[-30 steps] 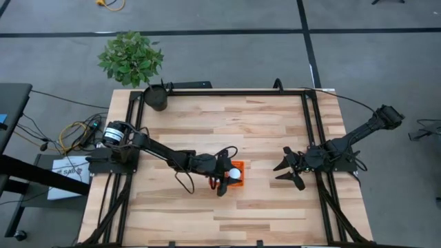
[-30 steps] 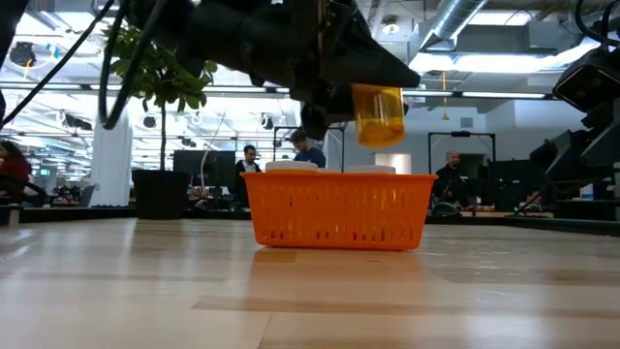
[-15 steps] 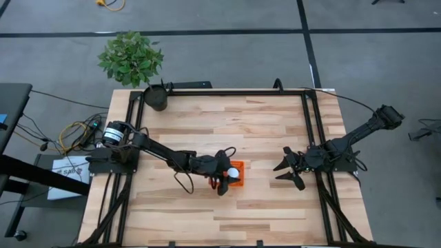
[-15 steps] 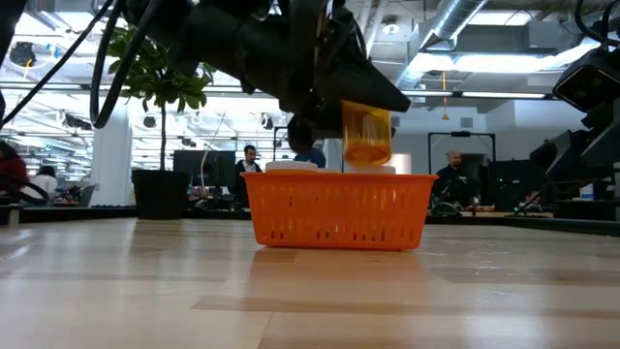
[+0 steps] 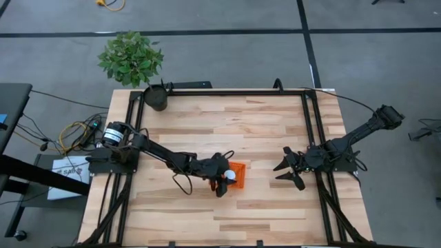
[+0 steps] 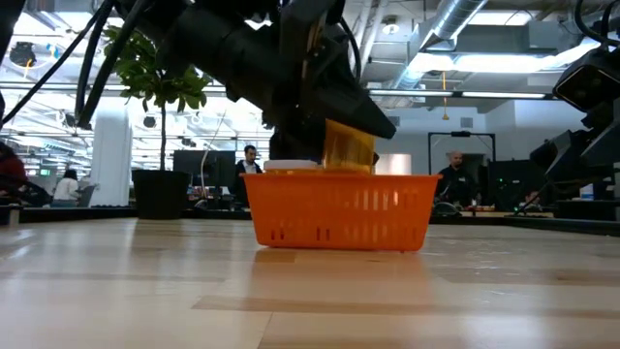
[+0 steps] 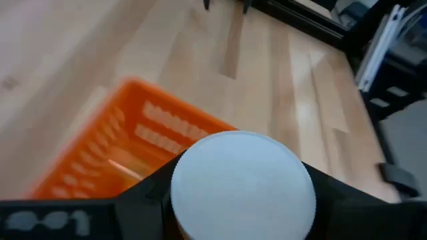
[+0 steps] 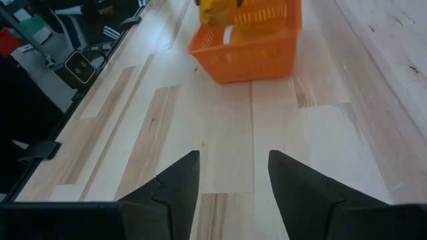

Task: Pick and place pill bottles into a basket
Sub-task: Put the orange pill bottle into the orange bin

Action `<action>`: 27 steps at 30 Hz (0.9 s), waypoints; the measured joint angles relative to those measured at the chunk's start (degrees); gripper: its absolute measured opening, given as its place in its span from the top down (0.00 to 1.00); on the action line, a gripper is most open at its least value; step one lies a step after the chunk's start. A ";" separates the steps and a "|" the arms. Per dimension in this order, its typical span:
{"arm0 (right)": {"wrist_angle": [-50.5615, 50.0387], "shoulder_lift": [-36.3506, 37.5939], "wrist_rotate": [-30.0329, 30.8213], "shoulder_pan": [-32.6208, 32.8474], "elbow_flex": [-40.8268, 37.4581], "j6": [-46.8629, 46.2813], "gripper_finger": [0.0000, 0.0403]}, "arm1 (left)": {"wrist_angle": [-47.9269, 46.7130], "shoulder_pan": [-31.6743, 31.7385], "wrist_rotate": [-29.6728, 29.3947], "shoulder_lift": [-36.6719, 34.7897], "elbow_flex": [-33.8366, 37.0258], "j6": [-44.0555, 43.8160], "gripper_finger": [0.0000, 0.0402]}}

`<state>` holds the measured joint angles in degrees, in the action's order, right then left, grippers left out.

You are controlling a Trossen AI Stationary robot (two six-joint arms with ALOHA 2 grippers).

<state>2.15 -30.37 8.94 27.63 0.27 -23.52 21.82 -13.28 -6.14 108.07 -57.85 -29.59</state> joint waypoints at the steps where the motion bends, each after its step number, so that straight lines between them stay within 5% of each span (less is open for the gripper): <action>1: 0.01 0.00 0.00 0.00 0.00 -0.01 0.58 | -0.08 0.00 -0.69 0.00 0.00 1.21 0.57; 21: 0.00 0.00 0.01 0.01 0.00 0.01 0.58 | -1.89 1.70 -2.90 0.00 -0.01 12.26 0.57; 27: 0.02 0.00 -0.01 0.00 0.00 0.01 0.58 | -1.41 1.78 -3.40 0.00 -0.01 14.02 0.49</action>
<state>2.17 -30.37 8.93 27.64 0.27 -23.51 20.40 -11.49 -9.53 108.07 -57.87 -15.58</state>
